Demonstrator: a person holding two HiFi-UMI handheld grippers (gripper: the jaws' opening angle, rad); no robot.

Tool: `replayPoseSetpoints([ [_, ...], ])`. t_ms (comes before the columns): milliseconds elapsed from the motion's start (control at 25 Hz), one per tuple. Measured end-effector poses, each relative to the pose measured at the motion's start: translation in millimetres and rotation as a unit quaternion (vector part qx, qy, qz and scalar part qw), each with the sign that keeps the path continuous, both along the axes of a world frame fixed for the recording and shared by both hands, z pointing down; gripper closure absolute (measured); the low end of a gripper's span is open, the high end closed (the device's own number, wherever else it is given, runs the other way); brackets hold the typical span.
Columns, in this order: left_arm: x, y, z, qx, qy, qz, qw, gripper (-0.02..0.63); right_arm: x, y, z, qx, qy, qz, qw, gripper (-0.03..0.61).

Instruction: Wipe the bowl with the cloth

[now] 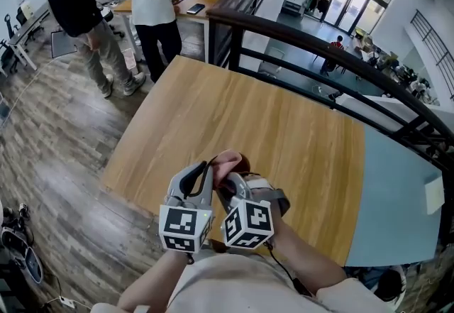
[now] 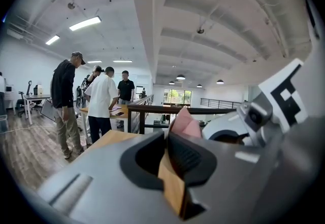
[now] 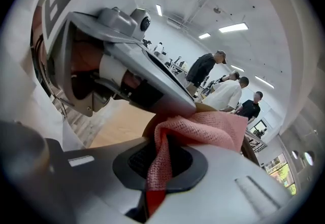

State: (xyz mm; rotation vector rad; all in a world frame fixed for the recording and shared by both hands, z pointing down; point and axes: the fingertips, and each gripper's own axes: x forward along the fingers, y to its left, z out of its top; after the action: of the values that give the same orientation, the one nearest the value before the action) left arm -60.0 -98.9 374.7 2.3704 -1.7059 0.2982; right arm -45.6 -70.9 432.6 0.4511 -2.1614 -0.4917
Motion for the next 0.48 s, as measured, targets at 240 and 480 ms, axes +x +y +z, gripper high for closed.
replayPoseSetpoints([
  [240, 2, 1, 4, -0.012, 0.012, 0.004, 0.9998, 0.595, -6, -5, -10, 0.017, -0.001, -0.020, 1.000, 0.565],
  [480, 6, 3, 10, -0.013, 0.005, 0.013, 0.9998, 0.597, 5, -20, -17, 0.044, -0.014, 0.008, 0.999, 0.565],
])
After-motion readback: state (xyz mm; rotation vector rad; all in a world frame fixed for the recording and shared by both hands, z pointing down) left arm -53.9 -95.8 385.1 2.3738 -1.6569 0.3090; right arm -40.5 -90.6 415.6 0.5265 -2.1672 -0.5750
